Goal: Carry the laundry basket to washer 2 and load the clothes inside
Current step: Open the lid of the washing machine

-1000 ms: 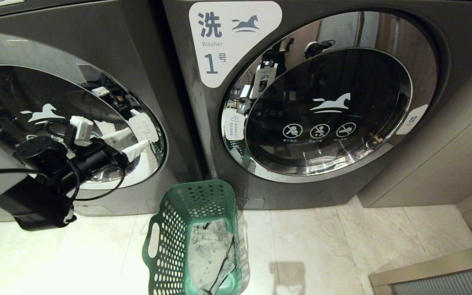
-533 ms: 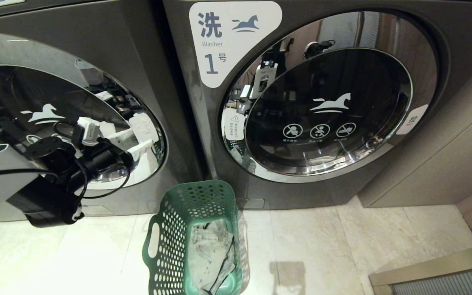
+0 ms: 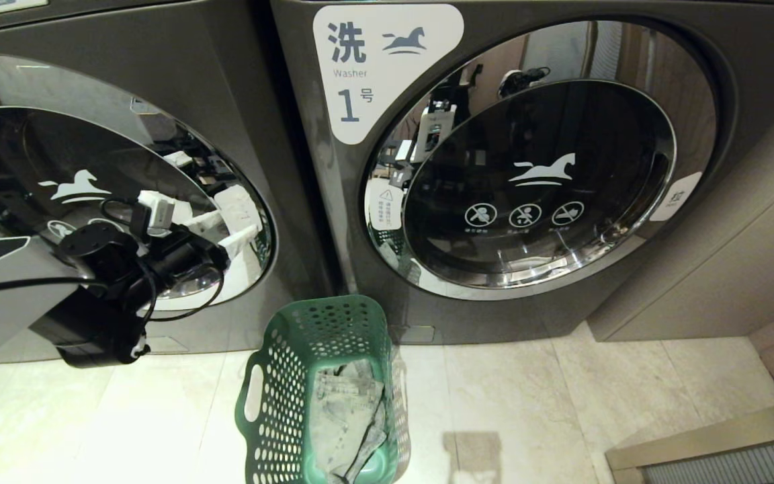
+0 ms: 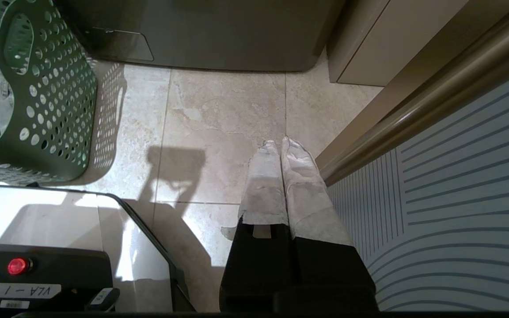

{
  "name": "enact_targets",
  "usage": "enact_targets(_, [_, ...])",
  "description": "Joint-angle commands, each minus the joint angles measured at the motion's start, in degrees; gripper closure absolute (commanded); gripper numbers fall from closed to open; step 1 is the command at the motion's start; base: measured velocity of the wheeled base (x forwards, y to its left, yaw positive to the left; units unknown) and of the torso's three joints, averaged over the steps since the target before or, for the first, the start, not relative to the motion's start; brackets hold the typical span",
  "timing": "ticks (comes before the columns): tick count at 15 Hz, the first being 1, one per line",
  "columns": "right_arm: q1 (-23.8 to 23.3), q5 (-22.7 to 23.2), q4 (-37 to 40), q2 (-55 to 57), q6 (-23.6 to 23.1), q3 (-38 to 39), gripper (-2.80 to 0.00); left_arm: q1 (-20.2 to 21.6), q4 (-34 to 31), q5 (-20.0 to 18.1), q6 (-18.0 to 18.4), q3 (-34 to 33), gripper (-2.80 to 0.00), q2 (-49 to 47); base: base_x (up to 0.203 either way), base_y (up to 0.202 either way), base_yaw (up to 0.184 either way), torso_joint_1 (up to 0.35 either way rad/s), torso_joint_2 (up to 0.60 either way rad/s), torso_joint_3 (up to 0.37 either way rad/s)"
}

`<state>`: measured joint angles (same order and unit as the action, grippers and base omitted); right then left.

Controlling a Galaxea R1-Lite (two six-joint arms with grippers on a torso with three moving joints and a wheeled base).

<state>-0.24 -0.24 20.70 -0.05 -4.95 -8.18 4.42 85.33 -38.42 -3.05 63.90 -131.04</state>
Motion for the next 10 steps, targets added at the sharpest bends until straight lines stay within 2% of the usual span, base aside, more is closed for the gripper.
enact_targets(1, [-0.02, -0.01, 0.13, 0.05, -0.06, 0.01, 0.00, -0.29, 0.53, -0.34, -0.29, 0.44, -2.80, -0.25, 0.000, 0.000, 0.000, 0.000, 0.00, 0.000])
enact_targets(5, [-0.02, -0.02, 0.13, 0.05, -0.06, 0.01, 0.00, -0.16, 0.35, -2.00, -0.74, 2.95, -2.80, -1.90, 0.000, 0.000, 0.000, 0.000, 0.00, 0.000])
enact_targets(7, [-0.02, 0.03, 0.13, 0.05, -0.06, 0.01, 0.00, -0.11, 0.29, -3.38, -4.31, 4.22, -2.80, -2.03, 0.000, 0.000, 0.000, 0.000, 0.00, 0.000])
enact_targets(10, [-0.02, -0.02, 0.13, 0.05, -0.06, 0.01, 0.00, 0.17, 0.53, -4.18, -4.68, 4.13, -2.80, -1.76, 0.000, 0.000, 0.000, 0.000, 0.00, 0.000])
